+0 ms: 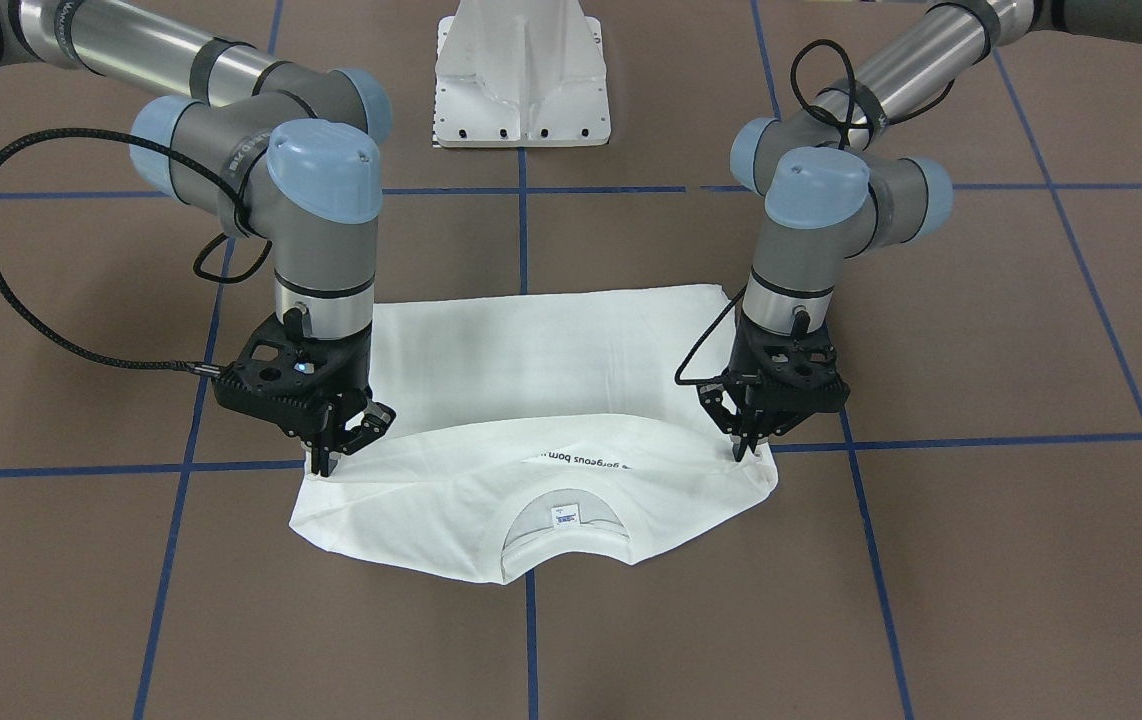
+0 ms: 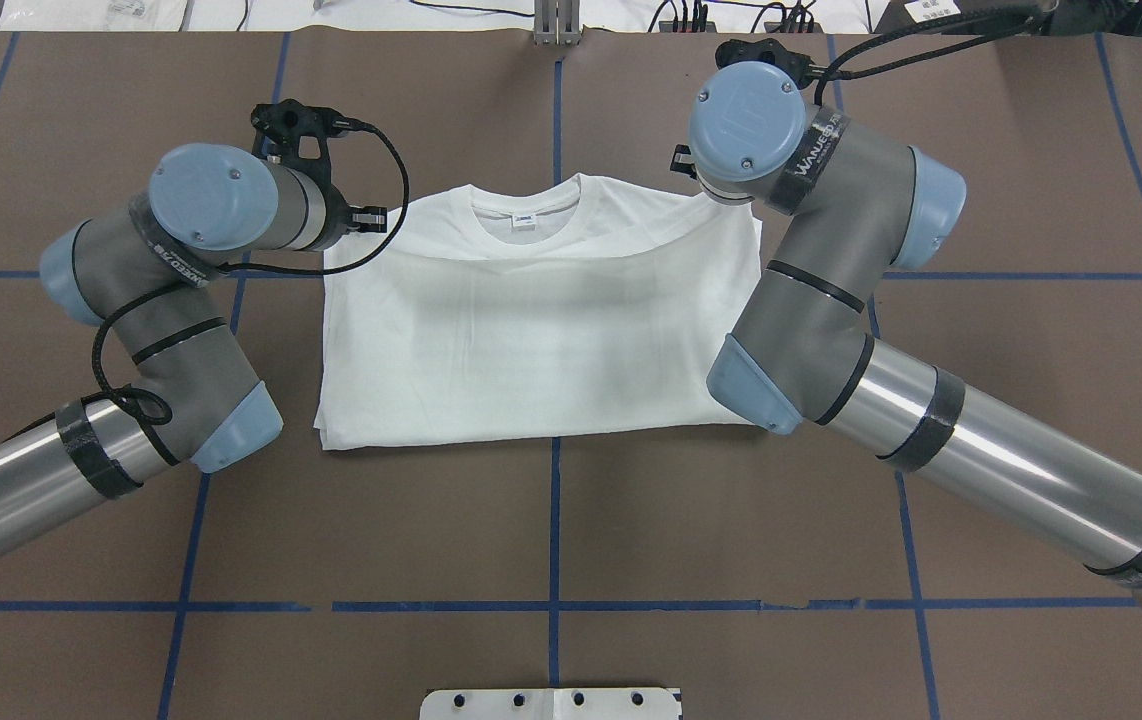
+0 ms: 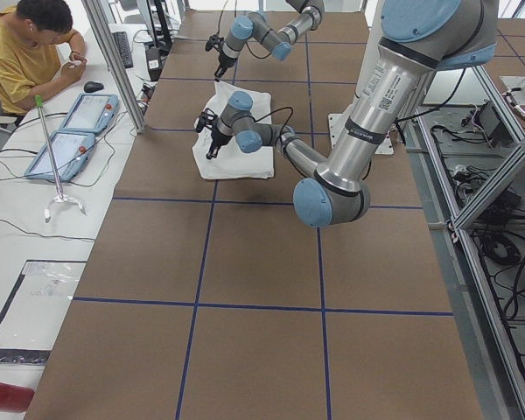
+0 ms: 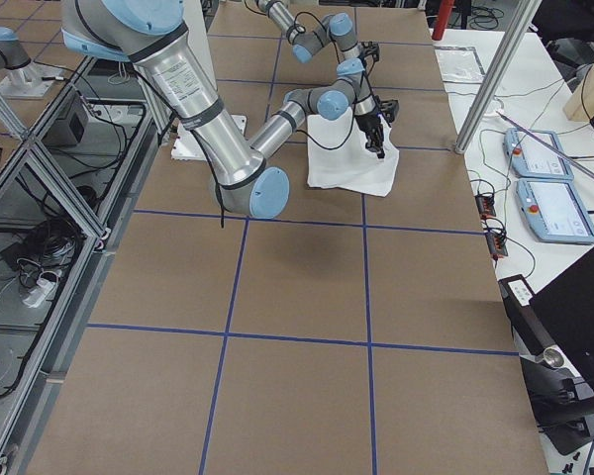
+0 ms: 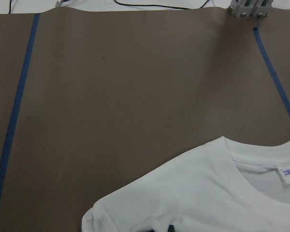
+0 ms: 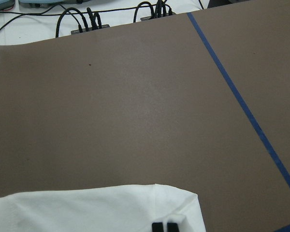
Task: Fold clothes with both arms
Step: 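Release the hem and hold both grippers above the folded shirt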
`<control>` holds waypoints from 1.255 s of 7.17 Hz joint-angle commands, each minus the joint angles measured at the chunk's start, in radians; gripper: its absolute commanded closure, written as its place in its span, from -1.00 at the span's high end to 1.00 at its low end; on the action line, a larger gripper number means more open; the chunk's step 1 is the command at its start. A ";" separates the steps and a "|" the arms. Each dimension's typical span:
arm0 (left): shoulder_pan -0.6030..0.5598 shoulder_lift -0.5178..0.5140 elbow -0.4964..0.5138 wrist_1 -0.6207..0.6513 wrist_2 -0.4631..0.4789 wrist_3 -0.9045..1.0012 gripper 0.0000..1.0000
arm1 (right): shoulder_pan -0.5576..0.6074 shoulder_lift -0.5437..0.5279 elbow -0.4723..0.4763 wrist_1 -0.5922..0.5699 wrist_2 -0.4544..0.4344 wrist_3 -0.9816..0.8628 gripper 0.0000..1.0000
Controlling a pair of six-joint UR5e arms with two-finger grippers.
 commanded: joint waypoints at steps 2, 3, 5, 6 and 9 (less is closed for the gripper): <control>0.000 -0.002 0.010 -0.007 0.000 0.001 -1.00 | -0.001 0.001 -0.066 0.085 -0.003 0.001 -1.00; 0.000 -0.002 0.005 -0.006 -0.001 0.007 -1.00 | 0.002 0.000 -0.066 0.095 -0.003 -0.004 -1.00; -0.009 0.000 0.004 -0.006 0.000 0.061 -1.00 | 0.018 0.000 -0.066 0.097 -0.003 -0.015 -1.00; -0.012 0.000 0.004 -0.006 0.000 0.061 -1.00 | 0.022 0.000 -0.066 0.095 -0.003 -0.016 -1.00; -0.020 0.001 0.002 -0.006 0.000 0.064 -1.00 | 0.028 -0.002 -0.066 0.095 -0.003 -0.022 -1.00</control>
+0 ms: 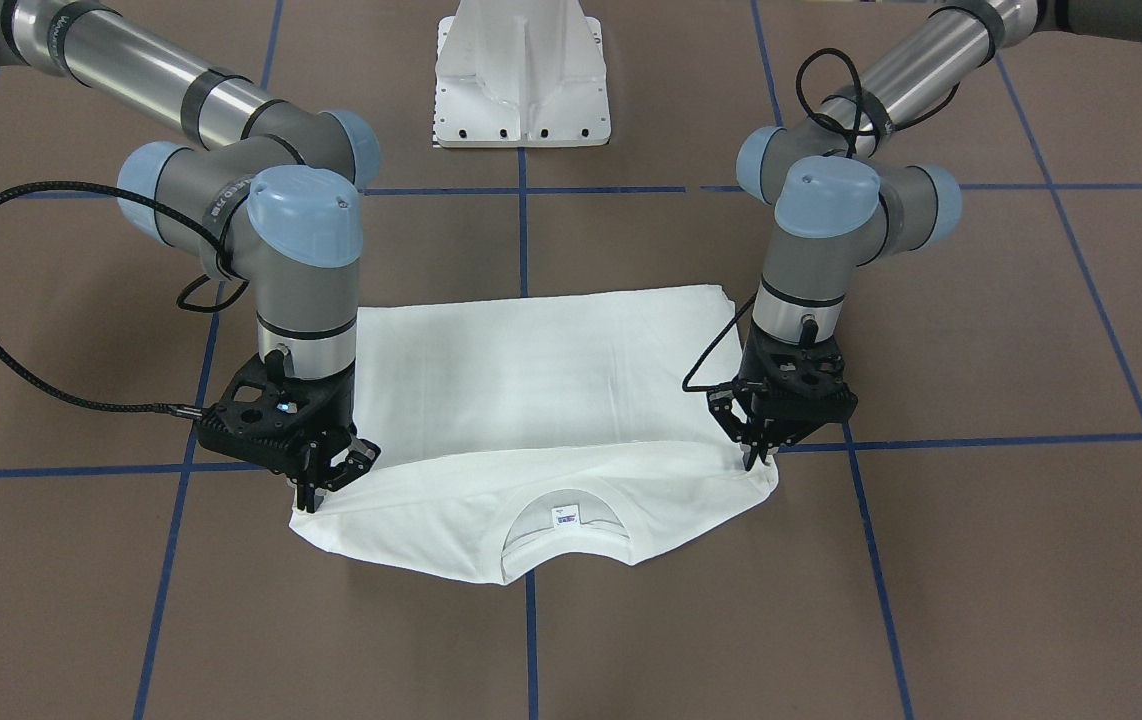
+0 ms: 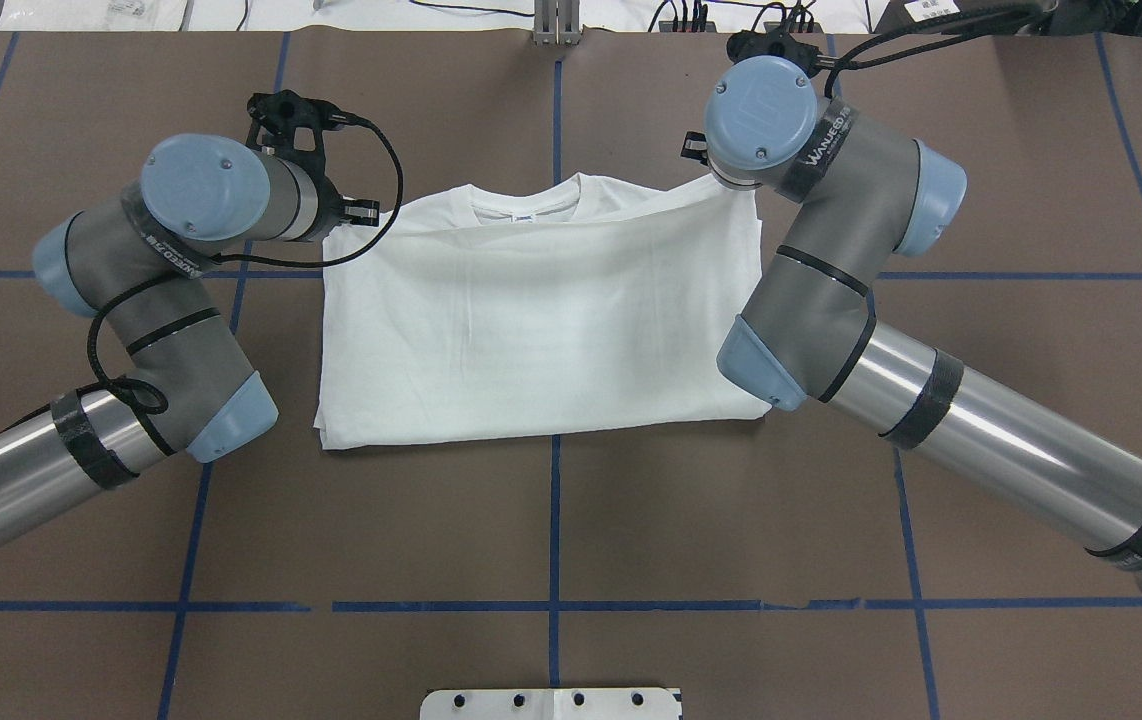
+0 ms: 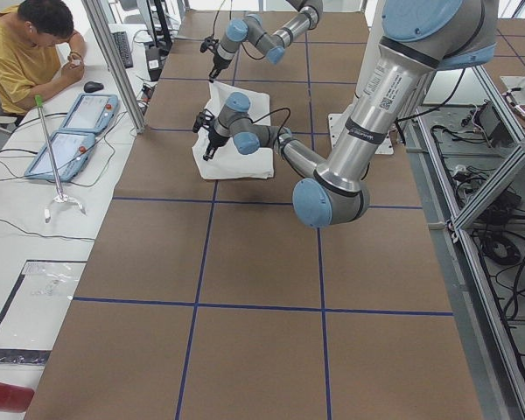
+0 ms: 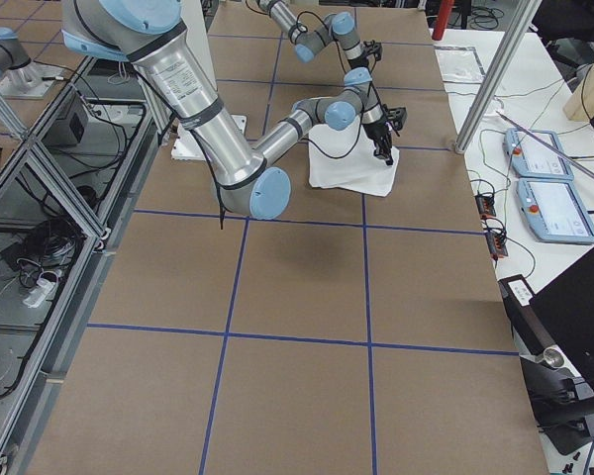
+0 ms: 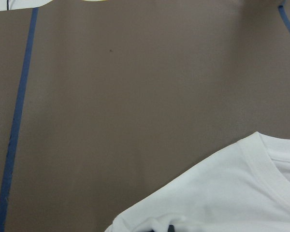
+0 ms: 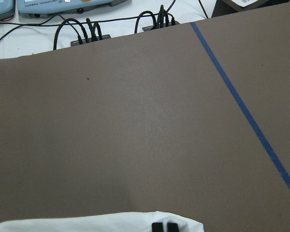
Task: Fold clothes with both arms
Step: 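Release the hem and hold both grippers above the folded shirt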
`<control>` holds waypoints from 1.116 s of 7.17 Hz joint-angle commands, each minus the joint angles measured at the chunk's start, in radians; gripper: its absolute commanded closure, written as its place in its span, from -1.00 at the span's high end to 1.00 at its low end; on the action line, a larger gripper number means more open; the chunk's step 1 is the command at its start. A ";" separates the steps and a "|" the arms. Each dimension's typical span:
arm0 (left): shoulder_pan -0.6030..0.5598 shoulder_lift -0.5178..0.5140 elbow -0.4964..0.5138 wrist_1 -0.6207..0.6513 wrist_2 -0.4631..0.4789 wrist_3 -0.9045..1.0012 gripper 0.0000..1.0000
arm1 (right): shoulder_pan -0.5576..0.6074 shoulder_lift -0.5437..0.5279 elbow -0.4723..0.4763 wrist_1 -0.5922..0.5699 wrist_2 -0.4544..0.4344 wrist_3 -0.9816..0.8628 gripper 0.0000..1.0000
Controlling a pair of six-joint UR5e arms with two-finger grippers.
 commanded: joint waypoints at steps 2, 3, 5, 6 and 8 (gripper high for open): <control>-0.003 0.004 0.000 -0.009 -0.001 0.003 0.99 | 0.000 -0.007 -0.006 0.000 -0.002 -0.046 0.99; -0.010 0.007 0.000 -0.032 -0.005 0.016 1.00 | 0.000 -0.007 -0.005 0.001 -0.002 -0.064 1.00; -0.030 0.031 -0.038 -0.038 -0.011 0.085 1.00 | 0.003 -0.010 -0.005 0.017 0.000 -0.095 1.00; -0.029 0.078 -0.096 -0.055 -0.011 0.075 1.00 | 0.001 -0.010 -0.003 0.018 0.002 -0.095 1.00; -0.011 0.251 -0.198 -0.214 -0.062 -0.026 1.00 | 0.000 -0.010 0.003 0.021 0.005 -0.095 1.00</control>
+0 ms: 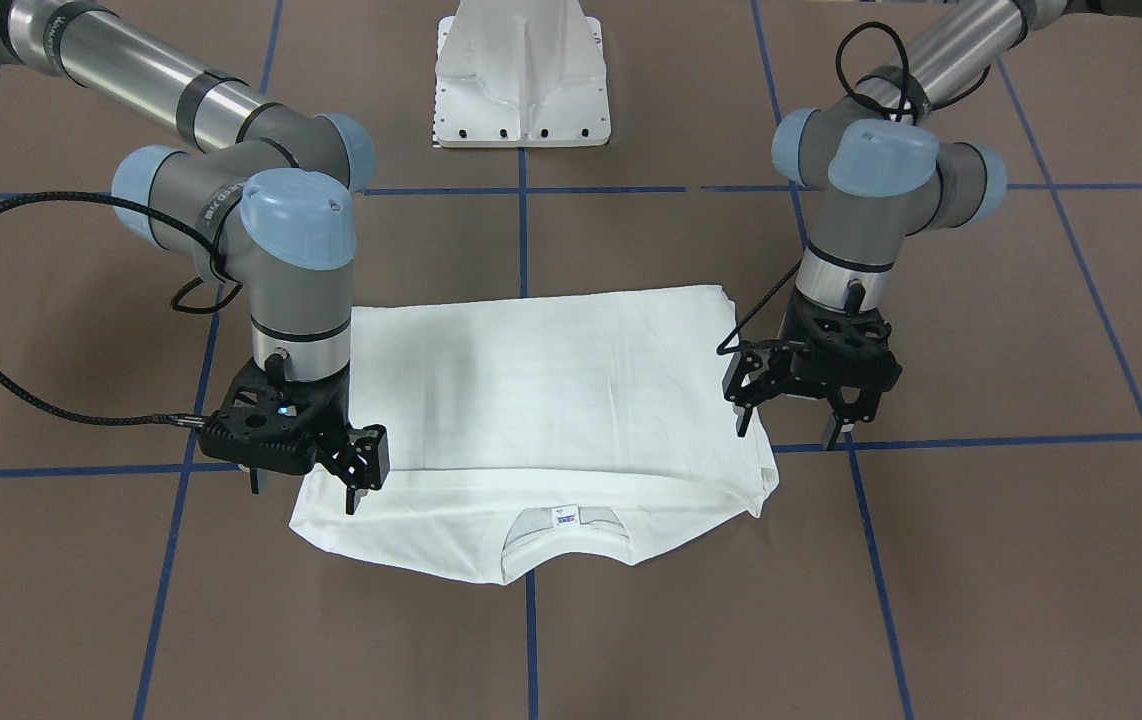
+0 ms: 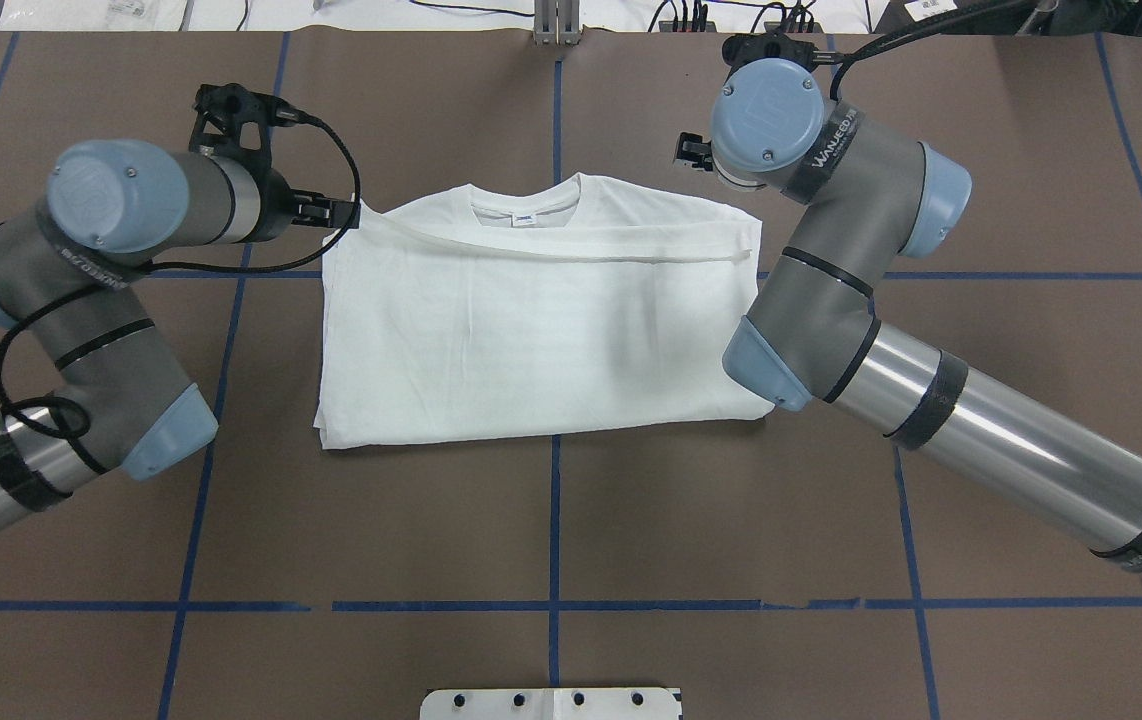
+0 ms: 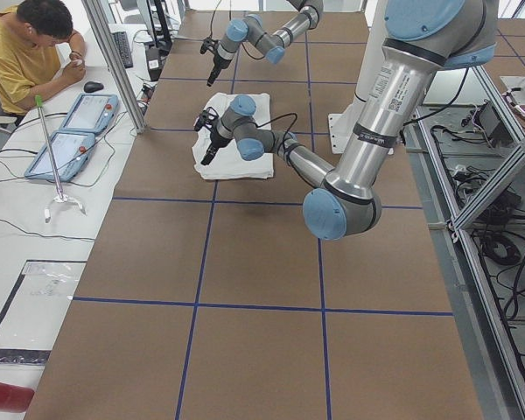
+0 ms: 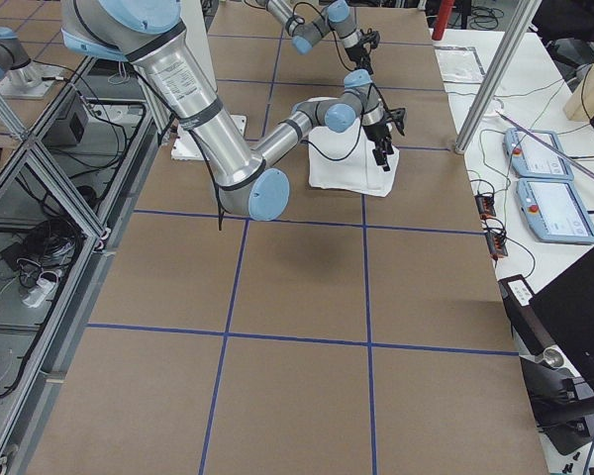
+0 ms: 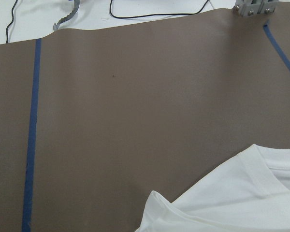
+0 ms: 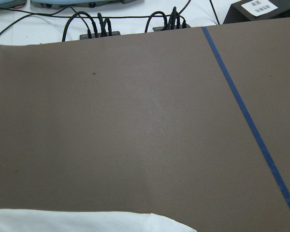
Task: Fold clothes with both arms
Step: 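Release the hem and hold both grippers above the folded shirt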
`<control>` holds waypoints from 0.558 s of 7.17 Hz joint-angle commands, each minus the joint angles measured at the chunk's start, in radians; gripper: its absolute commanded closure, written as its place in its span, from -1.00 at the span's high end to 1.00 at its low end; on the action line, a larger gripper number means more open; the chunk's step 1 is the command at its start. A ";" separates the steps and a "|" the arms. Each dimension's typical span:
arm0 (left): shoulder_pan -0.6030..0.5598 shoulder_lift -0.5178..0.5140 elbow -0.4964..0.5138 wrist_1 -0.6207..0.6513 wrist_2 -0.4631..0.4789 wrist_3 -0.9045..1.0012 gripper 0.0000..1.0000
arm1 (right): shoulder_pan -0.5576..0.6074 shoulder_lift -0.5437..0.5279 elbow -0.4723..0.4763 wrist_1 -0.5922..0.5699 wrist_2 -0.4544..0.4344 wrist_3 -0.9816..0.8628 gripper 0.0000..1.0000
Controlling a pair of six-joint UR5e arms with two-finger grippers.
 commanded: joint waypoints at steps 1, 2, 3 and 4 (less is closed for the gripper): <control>0.078 0.160 -0.093 -0.126 -0.030 -0.141 1.00 | -0.004 -0.006 0.003 0.029 0.000 0.001 1.00; 0.146 0.177 -0.113 -0.129 0.004 -0.200 1.00 | -0.006 -0.014 0.003 0.049 0.000 0.001 1.00; 0.218 0.193 -0.115 -0.129 0.046 -0.264 1.00 | -0.013 -0.017 0.003 0.051 -0.001 0.002 1.00; 0.275 0.194 -0.118 -0.129 0.089 -0.304 1.00 | -0.017 -0.017 0.005 0.051 -0.001 0.002 1.00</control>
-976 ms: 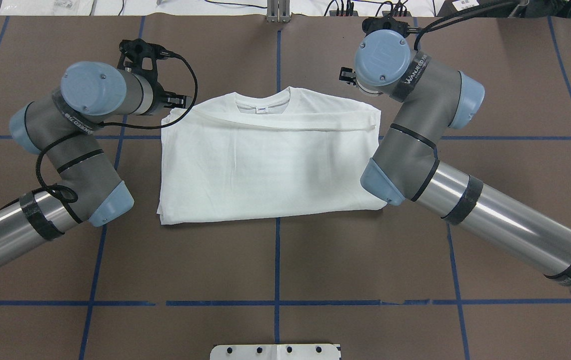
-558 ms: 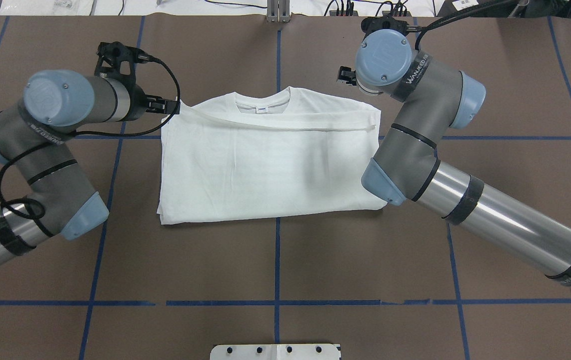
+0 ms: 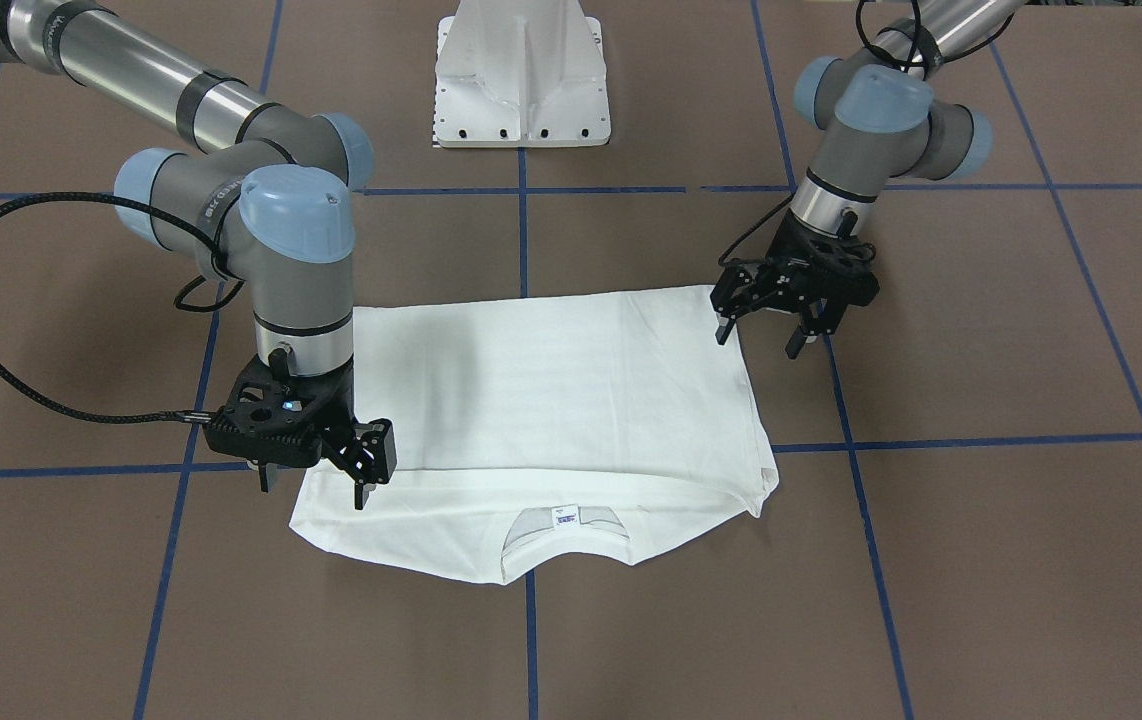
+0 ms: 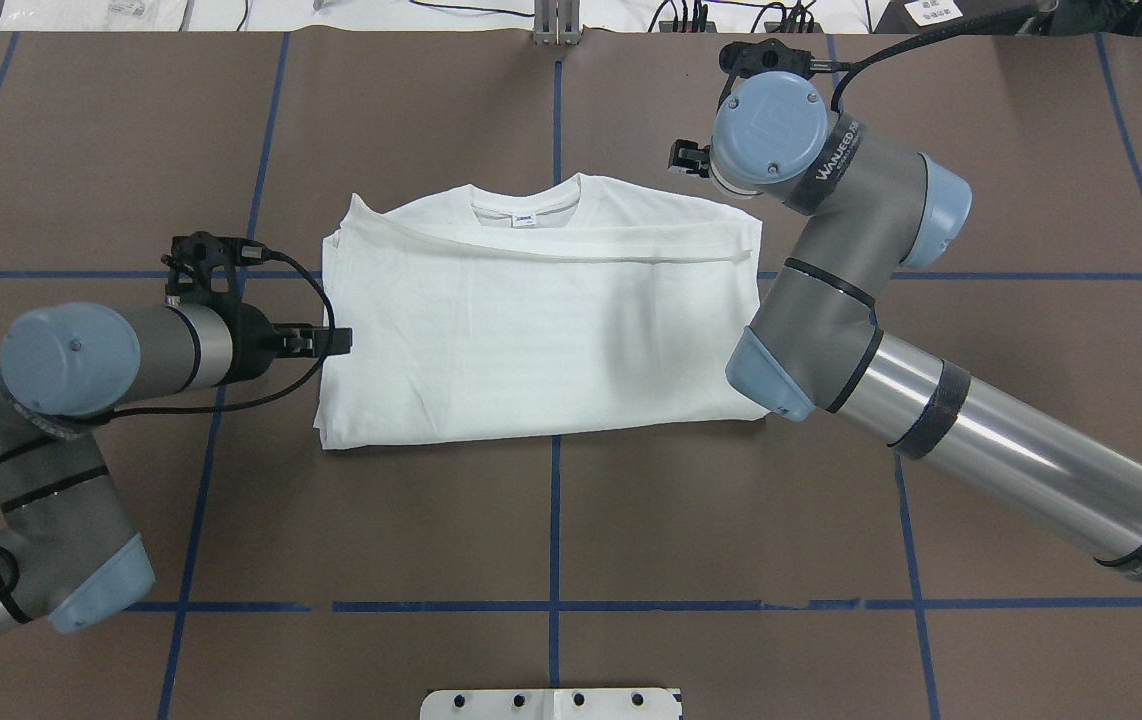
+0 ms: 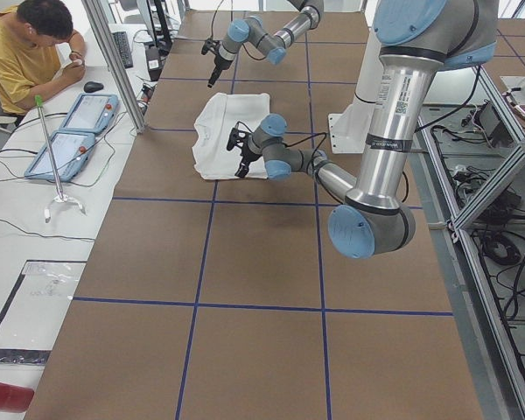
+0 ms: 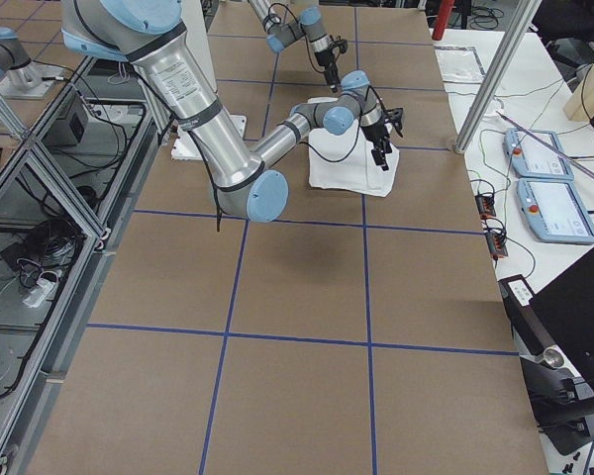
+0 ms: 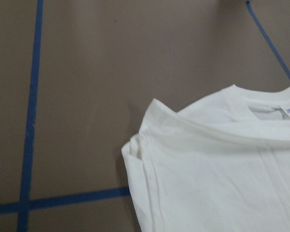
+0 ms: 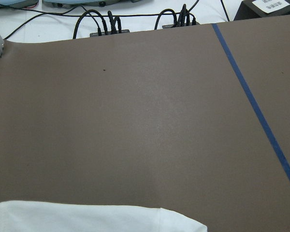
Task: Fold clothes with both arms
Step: 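Move the left gripper to the shirt edge nearest it and grasp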
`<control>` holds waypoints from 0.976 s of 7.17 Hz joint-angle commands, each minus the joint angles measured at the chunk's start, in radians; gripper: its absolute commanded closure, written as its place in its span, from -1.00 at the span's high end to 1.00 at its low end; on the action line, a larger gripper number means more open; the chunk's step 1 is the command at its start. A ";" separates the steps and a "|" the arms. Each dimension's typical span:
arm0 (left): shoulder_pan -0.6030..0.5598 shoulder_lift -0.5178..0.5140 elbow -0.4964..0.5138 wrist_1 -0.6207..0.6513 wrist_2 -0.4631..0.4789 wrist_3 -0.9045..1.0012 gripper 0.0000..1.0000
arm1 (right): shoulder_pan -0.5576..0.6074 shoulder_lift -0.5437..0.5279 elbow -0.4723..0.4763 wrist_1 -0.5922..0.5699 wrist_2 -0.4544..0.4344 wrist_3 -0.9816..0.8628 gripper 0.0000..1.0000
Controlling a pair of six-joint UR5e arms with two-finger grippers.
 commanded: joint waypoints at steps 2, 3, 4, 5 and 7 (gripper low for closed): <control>0.115 0.011 -0.009 -0.001 0.071 -0.077 0.77 | -0.007 -0.002 0.001 0.004 -0.001 0.001 1.00; 0.124 0.013 -0.009 -0.001 0.075 -0.078 0.30 | -0.007 -0.001 0.003 0.004 -0.002 0.001 1.00; 0.127 0.016 -0.010 -0.001 0.075 -0.078 -0.15 | -0.007 -0.002 0.001 0.004 -0.002 -0.001 1.00; 0.129 0.021 -0.010 -0.001 0.075 -0.078 -0.48 | -0.007 -0.002 0.001 0.004 -0.002 0.001 1.00; 0.129 0.083 -0.082 0.000 0.075 -0.075 -1.00 | -0.008 -0.001 0.003 0.002 -0.002 0.001 1.00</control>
